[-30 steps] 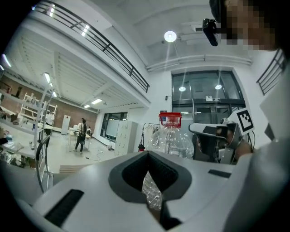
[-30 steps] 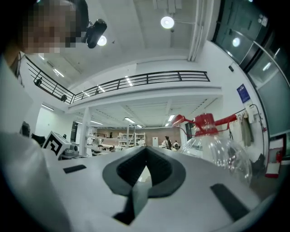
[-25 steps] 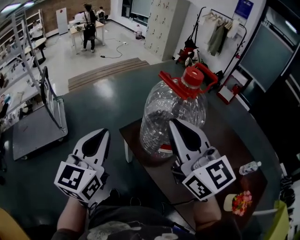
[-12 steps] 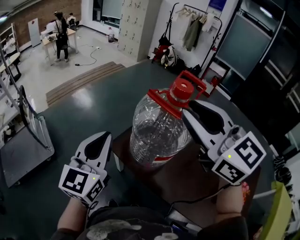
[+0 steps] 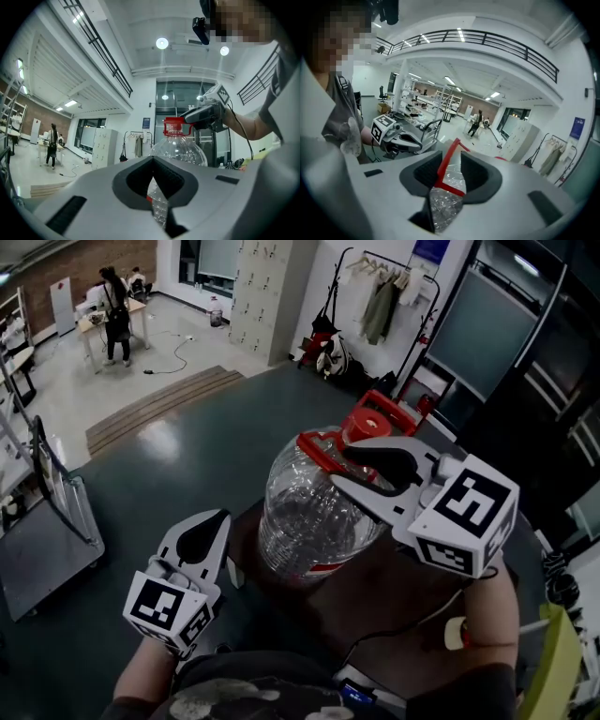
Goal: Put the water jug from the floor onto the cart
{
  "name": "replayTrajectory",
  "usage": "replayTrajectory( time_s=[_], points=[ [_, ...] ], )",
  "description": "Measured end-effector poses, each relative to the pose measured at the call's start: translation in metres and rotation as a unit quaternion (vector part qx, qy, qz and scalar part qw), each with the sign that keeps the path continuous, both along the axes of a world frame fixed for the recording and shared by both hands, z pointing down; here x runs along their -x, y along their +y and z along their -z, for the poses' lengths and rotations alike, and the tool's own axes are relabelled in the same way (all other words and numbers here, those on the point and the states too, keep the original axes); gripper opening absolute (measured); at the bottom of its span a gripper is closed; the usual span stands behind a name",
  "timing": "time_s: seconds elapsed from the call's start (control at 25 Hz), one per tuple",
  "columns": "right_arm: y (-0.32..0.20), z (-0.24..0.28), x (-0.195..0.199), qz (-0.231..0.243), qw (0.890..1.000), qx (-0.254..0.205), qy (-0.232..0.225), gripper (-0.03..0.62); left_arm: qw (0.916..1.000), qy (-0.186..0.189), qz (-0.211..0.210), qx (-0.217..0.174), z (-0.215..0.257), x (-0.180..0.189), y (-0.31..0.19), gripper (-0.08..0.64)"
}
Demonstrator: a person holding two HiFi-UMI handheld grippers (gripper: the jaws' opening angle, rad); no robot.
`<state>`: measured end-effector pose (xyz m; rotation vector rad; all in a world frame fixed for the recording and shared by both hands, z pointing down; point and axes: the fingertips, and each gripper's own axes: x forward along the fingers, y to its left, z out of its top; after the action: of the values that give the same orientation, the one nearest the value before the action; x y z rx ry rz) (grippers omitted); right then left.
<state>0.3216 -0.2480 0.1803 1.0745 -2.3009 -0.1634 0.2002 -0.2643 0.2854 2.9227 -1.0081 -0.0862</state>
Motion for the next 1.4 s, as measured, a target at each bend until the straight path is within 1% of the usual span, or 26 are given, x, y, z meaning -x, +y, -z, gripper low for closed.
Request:
replayTrajectory(
  time_s=[0.16, 0.32, 0.48, 0.56, 0.68, 0.8, 1.0, 1.08, 1.2, 1.4],
  points=[
    [0.000, -0.010, 0.006, 0.013, 0.998, 0.053, 0.037, 0.109, 1.0000, 0.002, 0.001, 0.000, -0.001, 0.001, 0.000, 0.008],
    [-0.003, -0.024, 0.014, 0.029, 0.990, 0.126, 0.057, 0.132, 1.0000, 0.004, 0.002, 0.008, -0.006, 0.001, 0.001, 0.008],
    [-0.012, -0.037, 0.016, 0.016, 0.985, 0.151, 0.087, 0.130, 0.9999, 0.006, 0.001, 0.012, -0.011, -0.001, 0.005, 0.008],
    [-0.014, -0.038, 0.017, 0.013, 0.984, 0.152, 0.088, 0.121, 0.9999, 0.006, 0.003, 0.013, -0.011, -0.001, 0.007, 0.008],
    [-0.015, -0.034, 0.016, 0.008, 0.986, 0.144, 0.079, 0.109, 0.9998, 0.007, 0.009, 0.016, -0.013, 0.002, 0.010, 0.008],
    [-0.018, -0.028, 0.011, 0.008, 0.988, 0.142, 0.057, 0.103, 0.9995, 0.008, 0.020, 0.023, -0.017, 0.003, 0.011, 0.008],
    [-0.016, -0.018, 0.008, 0.024, 0.990, 0.140, 0.015, 0.092, 0.9987, 0.010, 0.035, 0.034, -0.024, 0.010, 0.021, 0.008],
    [-0.013, -0.015, 0.008, 0.039, 0.988, 0.147, -0.009, 0.086, 0.9985, 0.011, 0.041, 0.035, -0.027, 0.013, 0.027, 0.008],
    [-0.005, -0.007, 0.013, 0.076, 0.984, 0.157, -0.036, 0.078, 0.9978, 0.011, 0.055, 0.035, -0.026, 0.017, 0.035, 0.008],
    [0.009, 0.009, 0.008, 0.130, 0.980, 0.145, -0.040, 0.075, 0.9940, 0.011, 0.103, 0.038, -0.013, 0.011, 0.057, 0.008]
  ],
)
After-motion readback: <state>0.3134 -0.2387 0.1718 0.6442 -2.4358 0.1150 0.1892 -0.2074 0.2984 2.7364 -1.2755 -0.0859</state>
